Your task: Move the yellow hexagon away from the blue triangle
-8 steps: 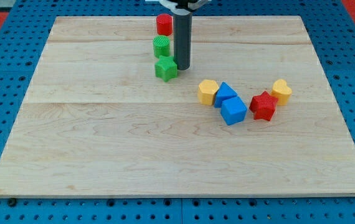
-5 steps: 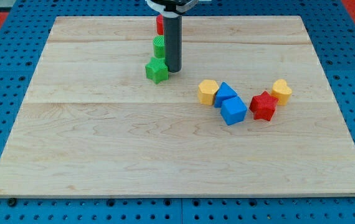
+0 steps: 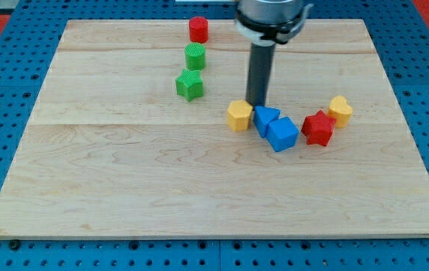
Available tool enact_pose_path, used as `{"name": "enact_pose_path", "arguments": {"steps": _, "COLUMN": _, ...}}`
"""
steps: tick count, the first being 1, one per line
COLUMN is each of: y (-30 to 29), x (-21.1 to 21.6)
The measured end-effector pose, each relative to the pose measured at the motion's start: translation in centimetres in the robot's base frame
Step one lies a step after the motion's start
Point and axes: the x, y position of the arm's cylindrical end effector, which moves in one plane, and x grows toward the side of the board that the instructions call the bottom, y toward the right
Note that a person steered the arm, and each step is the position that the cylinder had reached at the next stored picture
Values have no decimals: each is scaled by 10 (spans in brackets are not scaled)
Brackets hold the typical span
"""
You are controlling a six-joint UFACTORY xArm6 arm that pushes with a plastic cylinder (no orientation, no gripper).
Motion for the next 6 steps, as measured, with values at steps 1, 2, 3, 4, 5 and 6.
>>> {"name": "enact_pose_path", "arguments": {"steps": 1, "y": -7, "x": 22}}
{"name": "enact_pose_path", "arguments": {"steps": 2, "y": 9, "x": 27}}
{"name": "enact_pose_path", "arguments": {"steps": 3, "y": 8, "x": 42}}
{"name": "enact_pose_path", "arguments": {"steps": 4, "y": -9, "x": 47}}
{"name": "enact_pose_path", "arguments": {"steps": 5, "y": -67, "x": 45}}
{"name": "enact_pose_path", "arguments": {"steps": 6, "y": -89, "x": 44}}
